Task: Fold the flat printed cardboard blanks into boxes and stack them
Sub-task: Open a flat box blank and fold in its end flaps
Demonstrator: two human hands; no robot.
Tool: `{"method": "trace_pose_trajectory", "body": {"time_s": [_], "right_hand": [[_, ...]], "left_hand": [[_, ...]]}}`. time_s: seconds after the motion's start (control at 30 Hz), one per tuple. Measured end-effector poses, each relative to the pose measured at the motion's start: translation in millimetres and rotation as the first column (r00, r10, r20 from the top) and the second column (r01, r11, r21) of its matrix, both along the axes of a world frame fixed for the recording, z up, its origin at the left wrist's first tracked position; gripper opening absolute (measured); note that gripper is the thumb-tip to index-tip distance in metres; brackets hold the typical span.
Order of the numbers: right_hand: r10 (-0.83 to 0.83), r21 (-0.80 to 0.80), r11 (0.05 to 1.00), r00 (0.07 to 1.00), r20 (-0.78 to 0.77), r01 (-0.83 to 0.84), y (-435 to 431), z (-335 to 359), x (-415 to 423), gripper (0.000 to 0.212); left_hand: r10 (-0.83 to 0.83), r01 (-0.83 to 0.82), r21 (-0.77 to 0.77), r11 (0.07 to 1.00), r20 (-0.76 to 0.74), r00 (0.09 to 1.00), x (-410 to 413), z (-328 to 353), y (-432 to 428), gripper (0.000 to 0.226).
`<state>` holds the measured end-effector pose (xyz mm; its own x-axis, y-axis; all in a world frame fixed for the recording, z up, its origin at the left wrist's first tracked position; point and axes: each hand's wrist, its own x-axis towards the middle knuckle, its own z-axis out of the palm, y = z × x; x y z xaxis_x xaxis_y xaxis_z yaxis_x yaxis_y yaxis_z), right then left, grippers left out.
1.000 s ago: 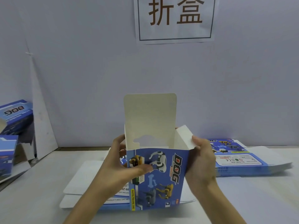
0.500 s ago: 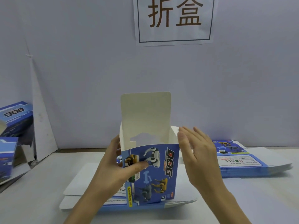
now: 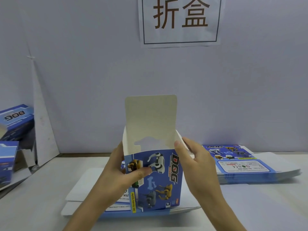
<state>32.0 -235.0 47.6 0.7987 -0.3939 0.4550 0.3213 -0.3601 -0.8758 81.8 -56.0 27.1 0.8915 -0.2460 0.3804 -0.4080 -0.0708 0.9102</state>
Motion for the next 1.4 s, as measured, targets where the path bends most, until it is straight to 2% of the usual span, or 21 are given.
{"method": "trace_pose_trajectory", "body": {"time_s": [0.1,0.23,0.3,0.37,0.47,0.53,0.6,0.63,0.67,0.8,0.9,0.97,1.03,1.17,1.2,1.27,1.33,1.4], "right_hand": [[-0.029,0.077,0.997,1.0,0.002,0.029,7.4,-5.3,0.9,0.028],[-0.093,0.037,0.995,0.994,0.061,0.091,18.7,-8.8,-2.1,0.038],[-0.079,-0.05,0.995,0.993,0.088,0.084,15.4,-6.5,-1.8,0.03],[-0.128,-0.174,0.973,0.981,0.144,0.153,9.3,-4.8,-1.3,0.048],[-0.119,-0.417,0.876,0.946,0.302,0.243,3.7,-0.2,-3.7,0.05],[-0.082,-0.519,0.825,0.956,0.281,0.223,-0.3,-1.7,-3.8,0.053],[-0.06,-0.56,0.809,0.973,0.223,0.178,-3.2,-2.6,-1.8,0.056],[-0.064,-0.576,0.798,0.976,0.209,0.176,-4.1,-3.3,-1.1,0.055],[-0.07,-0.584,0.792,0.977,0.203,0.178,-5.1,-3.6,-0.8,0.054],[-0.08,-0.594,0.78,0.973,0.216,0.196,-8.3,-0.4,-1.3,0.054],[-0.081,-0.582,0.788,0.971,0.225,0.201,-6.6,0.6,-2.4,0.055],[-0.083,-0.568,0.795,0.966,0.245,0.212,-5.4,0.4,-3.0,0.055],[-0.087,-0.573,0.785,0.958,0.273,0.234,-4.5,-0.9,-3.0,0.055],[-0.073,-0.549,0.804,0.954,0.291,0.229,-2.5,-3.2,-0.9,0.053],[-0.072,-0.537,0.812,0.953,0.293,0.227,-3.1,-3.6,-0.4,0.052],[-0.077,-0.527,0.818,0.951,0.299,0.232,-4.4,-4.7,0.0,0.053],[-0.079,-0.506,0.83,0.947,0.311,0.235,-4.5,-6.8,0.7,0.051],[-0.078,-0.467,0.853,0.942,0.327,0.233,-5.0,-8.5,2.7,0.047]], "left_hand": [[0.002,-0.002,0.001,1.0,0.002,1.0,-1.0,-1.9,-4.2,0.078],[0.042,-0.041,-0.018,0.999,0.044,0.998,-0.9,0.1,-2.9,0.078],[0.03,-0.03,-0.013,0.999,0.027,0.999,1.4,1.2,3.1,0.077],[0.027,-0.029,0.064,0.998,0.038,0.999,2.5,2.2,8.0,0.076],[0.155,-0.202,0.19,0.961,0.234,0.96,-0.5,6.2,8.7,0.105],[0.203,-0.368,0.226,0.902,0.53,0.823,-4.0,13.5,8.6,0.113],[0.127,-0.541,0.261,0.8,0.806,0.578,-3.2,17.6,12.3,0.1],[0.078,-0.595,0.278,0.754,0.861,0.502,-2.9,19.7,14.4,0.089],[0.059,-0.629,0.288,0.722,0.88,0.47,-2.5,21.3,15.8,0.081],[0.139,-0.69,0.259,0.676,0.874,0.466,-5.0,20.8,14.8,0.071],[0.261,-0.707,0.177,0.684,0.846,0.464,-11.7,16.4,4.8,0.075],[0.345,-0.757,0.136,0.64,0.829,0.441,-18.2,14.3,-4.2,0.071],[0.394,-0.802,0.145,0.58,0.811,0.432,-23.7,14.6,-9.7,0.07],[0.45,-0.813,0.23,0.536,0.736,0.505,-29.5,18.7,-11.3,0.067],[0.445,-0.794,0.257,0.55,0.715,0.539,-30.5,18.3,-12.1,0.064],[0.422,-0.713,0.291,0.638,0.641,0.641,-33.6,20.5,-12.8,0.057],[0.434,-0.616,0.219,0.757,0.536,0.724,-35.3,24.9,-10.9,0.056],[0.452,-0.534,0.119,0.837,0.398,0.798,-31.8,26.8,-7.5,0.059]]}}
